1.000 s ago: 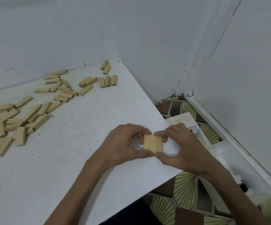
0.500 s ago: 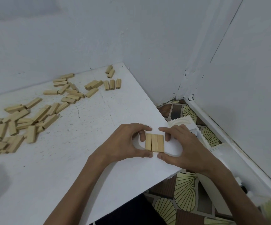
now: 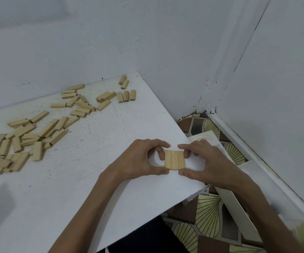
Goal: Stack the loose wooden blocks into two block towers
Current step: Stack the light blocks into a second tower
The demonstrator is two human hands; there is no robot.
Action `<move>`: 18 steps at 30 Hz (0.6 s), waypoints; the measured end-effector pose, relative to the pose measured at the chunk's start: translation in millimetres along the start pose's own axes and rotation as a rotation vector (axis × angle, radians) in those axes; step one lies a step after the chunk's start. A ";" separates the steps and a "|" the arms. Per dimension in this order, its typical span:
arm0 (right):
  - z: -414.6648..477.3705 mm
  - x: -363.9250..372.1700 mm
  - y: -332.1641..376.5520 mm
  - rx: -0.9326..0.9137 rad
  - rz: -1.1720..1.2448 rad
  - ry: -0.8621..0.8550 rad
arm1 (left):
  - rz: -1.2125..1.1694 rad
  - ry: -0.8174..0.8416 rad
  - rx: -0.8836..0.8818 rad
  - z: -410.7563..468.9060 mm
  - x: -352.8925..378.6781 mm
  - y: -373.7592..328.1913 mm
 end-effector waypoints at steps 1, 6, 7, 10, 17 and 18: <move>0.3 -0.2 0.2 -0.001 0.001 -0.001 | 0.005 -0.001 0.000 0.2 0.0 -0.1; 1.6 1.0 -1.2 0.005 0.021 0.011 | 0.003 -0.001 -0.001 0.5 -0.5 0.6; 1.7 1.5 -1.6 0.006 0.020 0.013 | -0.001 0.000 -0.001 0.4 -0.5 0.6; 1.5 4.0 -3.5 0.009 0.018 0.022 | -0.005 0.002 0.001 -0.4 -0.7 0.7; -1.6 -2.4 2.8 -0.001 -0.018 0.011 | -0.017 -0.052 0.011 -14.5 -21.9 -0.6; -0.8 -4.2 8.6 -0.015 -0.026 -0.001 | -0.009 -0.075 0.012 -19.0 -28.4 -1.3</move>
Point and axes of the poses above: each hand's wrist, its own z-axis towards the middle knuckle, its own x-axis out of the palm, y = z × x, the point moved 10 cm from there along z, towards the middle knuckle, and after that the axes turned 11 degrees about x, right-handed, at the moved point
